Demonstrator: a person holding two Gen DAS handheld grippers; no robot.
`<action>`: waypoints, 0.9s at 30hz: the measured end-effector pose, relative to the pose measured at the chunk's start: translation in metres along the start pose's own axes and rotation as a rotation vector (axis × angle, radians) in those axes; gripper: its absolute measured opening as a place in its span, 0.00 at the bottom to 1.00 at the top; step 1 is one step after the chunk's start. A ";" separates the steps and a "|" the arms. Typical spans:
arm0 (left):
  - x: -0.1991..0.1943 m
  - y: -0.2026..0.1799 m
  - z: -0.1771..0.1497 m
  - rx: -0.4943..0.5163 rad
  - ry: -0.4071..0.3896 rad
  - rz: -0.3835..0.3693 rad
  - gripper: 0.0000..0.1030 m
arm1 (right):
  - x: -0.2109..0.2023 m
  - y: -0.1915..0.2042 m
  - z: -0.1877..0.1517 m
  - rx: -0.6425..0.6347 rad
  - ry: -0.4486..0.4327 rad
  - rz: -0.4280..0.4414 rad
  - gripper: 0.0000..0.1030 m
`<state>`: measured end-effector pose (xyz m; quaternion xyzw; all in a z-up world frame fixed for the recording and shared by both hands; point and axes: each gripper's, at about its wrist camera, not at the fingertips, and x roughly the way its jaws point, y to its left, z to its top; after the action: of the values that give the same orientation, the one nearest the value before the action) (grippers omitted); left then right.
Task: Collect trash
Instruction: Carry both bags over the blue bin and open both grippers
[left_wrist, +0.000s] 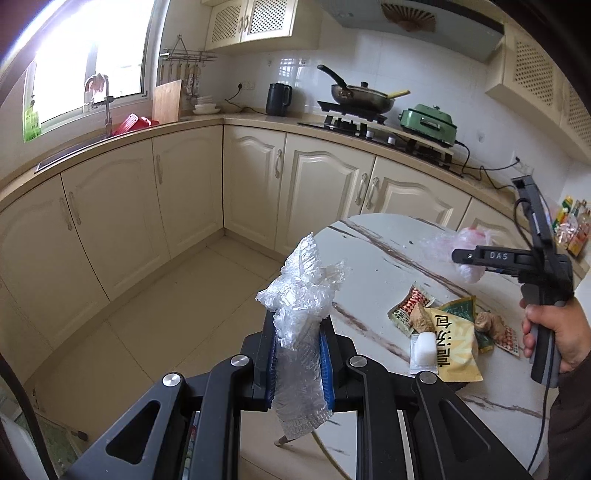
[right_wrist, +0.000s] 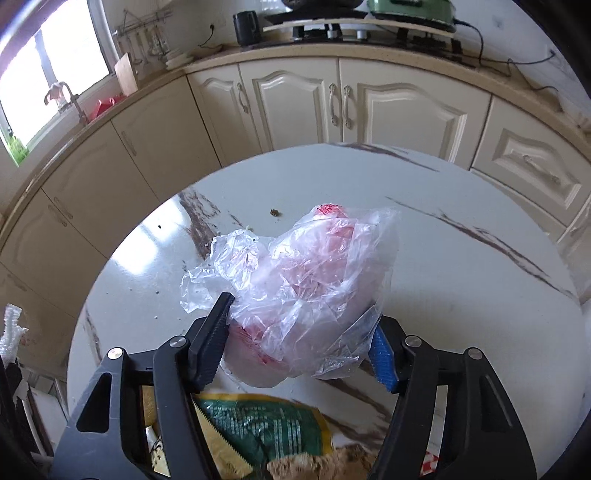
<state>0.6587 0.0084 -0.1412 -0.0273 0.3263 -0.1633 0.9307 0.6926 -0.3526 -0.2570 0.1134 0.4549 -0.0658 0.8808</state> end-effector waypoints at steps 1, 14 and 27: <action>-0.009 0.004 -0.003 -0.008 -0.003 -0.006 0.15 | -0.015 0.003 -0.001 -0.003 -0.024 0.011 0.63; -0.123 0.092 -0.069 -0.116 -0.020 0.096 0.15 | -0.126 0.206 -0.077 -0.309 -0.146 0.316 0.64; -0.101 0.221 -0.160 -0.307 0.180 0.212 0.15 | 0.022 0.362 -0.205 -0.472 0.146 0.386 0.64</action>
<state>0.5490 0.2591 -0.2416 -0.1198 0.4303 -0.0146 0.8946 0.6238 0.0501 -0.3395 -0.0057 0.4895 0.2184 0.8442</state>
